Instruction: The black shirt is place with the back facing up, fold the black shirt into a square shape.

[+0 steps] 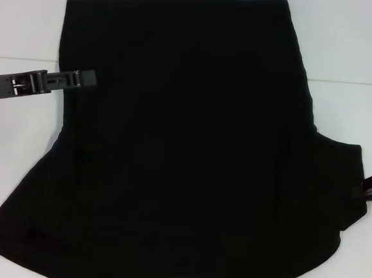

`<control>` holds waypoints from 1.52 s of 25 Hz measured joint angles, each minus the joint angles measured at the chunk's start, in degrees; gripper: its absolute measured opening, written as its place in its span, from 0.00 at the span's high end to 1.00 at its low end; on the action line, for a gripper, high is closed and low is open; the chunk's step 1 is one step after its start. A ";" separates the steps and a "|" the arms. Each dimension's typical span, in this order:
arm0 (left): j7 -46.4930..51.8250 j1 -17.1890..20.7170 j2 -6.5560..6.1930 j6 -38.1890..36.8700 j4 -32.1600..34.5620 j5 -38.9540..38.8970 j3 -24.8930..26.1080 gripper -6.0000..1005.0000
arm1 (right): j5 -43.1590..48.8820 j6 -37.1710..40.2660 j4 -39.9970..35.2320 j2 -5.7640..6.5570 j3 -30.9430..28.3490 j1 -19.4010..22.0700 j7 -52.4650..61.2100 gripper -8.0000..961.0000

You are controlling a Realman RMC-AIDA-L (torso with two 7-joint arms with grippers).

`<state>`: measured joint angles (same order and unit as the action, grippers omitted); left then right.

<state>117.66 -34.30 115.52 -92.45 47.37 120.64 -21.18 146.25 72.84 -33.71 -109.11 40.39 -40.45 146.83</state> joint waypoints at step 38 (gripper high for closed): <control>0.43 1.42 0.14 -1.60 0.00 -5.16 0.00 0.42 | -4.13 1.98 -0.85 2.11 -6.43 -6.73 -1.75 0.99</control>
<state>118.09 -32.88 115.67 -94.05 47.37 115.49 -21.18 142.12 74.83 -34.56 -107.00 33.96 -47.18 145.08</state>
